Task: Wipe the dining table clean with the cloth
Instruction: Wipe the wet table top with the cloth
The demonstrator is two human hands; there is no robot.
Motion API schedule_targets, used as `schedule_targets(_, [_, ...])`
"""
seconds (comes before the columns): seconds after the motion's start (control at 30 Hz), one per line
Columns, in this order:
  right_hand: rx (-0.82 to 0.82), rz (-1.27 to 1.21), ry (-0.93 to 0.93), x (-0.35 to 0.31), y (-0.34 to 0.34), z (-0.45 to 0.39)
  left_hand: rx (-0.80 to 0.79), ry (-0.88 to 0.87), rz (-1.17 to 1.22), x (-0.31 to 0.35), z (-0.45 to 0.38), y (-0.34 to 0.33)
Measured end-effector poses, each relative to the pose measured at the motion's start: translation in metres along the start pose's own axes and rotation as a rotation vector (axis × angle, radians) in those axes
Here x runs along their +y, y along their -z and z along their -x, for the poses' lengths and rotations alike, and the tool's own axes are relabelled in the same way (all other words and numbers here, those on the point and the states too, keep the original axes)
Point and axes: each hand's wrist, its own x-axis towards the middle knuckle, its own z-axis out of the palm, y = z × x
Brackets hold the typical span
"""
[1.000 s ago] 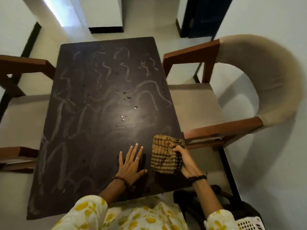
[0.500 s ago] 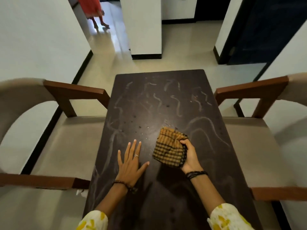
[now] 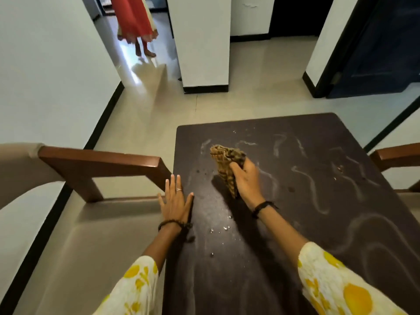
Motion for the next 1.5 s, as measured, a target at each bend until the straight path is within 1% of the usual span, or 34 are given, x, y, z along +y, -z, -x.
schedule_targets(0.07, [-0.023, 0.311, 0.200, -0.003, -0.020, -0.043, 0.010, 0.010, -0.015, -0.004, -0.039, -0.001])
schedule_targets(0.13, [-0.124, 0.680, 0.350, -0.006, -0.040, -0.086, 0.004, 0.029, -0.018, -0.002, -0.066, -0.004])
schedule_targets(0.17, [-0.233, 0.832, 0.384, -0.005, -0.050, -0.107, 0.014, 0.035, -0.017, -0.002, -0.075, -0.007])
schedule_targets(0.2, [-0.389, 0.947, 0.388, -0.001, -0.061, -0.127, 0.040, 0.035, -0.022, -0.001, -0.081, -0.010])
schedule_targets(0.27, [-0.731, 1.094, 0.347, 0.015, -0.079, -0.158, 0.092, 0.021, -0.018, -0.002, -0.084, -0.015])
schedule_targets(0.3, [-0.834, 1.162, 0.345, 0.028, -0.088, -0.171, 0.106, 0.017, -0.001, -0.004, -0.085, -0.017])
schedule_targets(0.33, [-0.867, 1.217, 0.377, 0.043, -0.096, -0.180, 0.114, 0.015, 0.016, -0.006, -0.086, -0.018])
schedule_targets(0.37, [-0.847, 1.248, 0.430, 0.057, -0.104, -0.186, 0.117, 0.012, 0.032, -0.007, -0.086, -0.019])
schedule_targets(0.43, [-0.732, 1.257, 0.552, 0.076, -0.119, -0.194, 0.131, 0.000, 0.045, -0.008, -0.088, -0.020])
schedule_targets(0.5, [-0.653, 1.251, 0.605, 0.081, -0.138, -0.202, 0.153, -0.012, 0.048, -0.008, -0.090, -0.021])
schedule_targets(0.67, [-0.559, 1.292, 0.464, 0.075, -0.178, -0.222, 0.164, -0.013, 0.057, -0.006, -0.089, -0.022])
schedule_targets(0.73, [-0.537, 1.296, 0.439, 0.075, -0.184, -0.221, 0.156, -0.013, 0.072, -0.006, -0.089, -0.021])
schedule_targets(0.8, [-0.537, 1.242, 0.452, 0.073, -0.181, -0.215, 0.148, -0.014, 0.079, -0.006, -0.089, -0.020])
schedule_targets(0.9, [-0.530, 1.036, 0.458, 0.072, -0.167, -0.199, 0.143, -0.018, 0.088, -0.004, -0.087, -0.017])
schedule_targets(0.93, [-0.511, 1.018, 0.467, 0.073, -0.162, -0.191, 0.142, -0.020, 0.094, -0.004, -0.086, -0.017])
schedule_targets(1.0, [-0.468, 1.154, 0.547, 0.074, -0.159, -0.181, 0.144, -0.021, 0.102, -0.003, -0.085, -0.015])
schedule_targets(1.07, [-0.455, 1.273, 0.602, 0.068, -0.158, -0.190, 0.148, -0.020, 0.112, -0.002, -0.084, -0.014])
schedule_targets(1.2, [-0.476, 1.329, 0.596, 0.066, -0.161, -0.210, 0.156, -0.084, 0.120, 0.000, -0.085, -0.012])
schedule_targets(1.27, [-0.449, 1.297, 0.567, 0.073, -0.163, -0.211, 0.177, -0.125, 0.111, 0.000, -0.086, -0.012])
schedule_targets(1.37, [-0.353, 1.229, 0.421, 0.076, -0.153, -0.219, 0.176, -0.134, 0.110, -0.001, -0.086, -0.014])
schedule_targets(1.43, [-0.291, 1.249, 0.316, 0.076, -0.133, -0.231, 0.165, -0.130, 0.121, -0.002, -0.086, -0.014])
schedule_targets(1.5, [-0.249, 1.279, 0.226, 0.080, -0.098, -0.242, 0.158, -0.125, 0.117, -0.003, -0.086, -0.015])
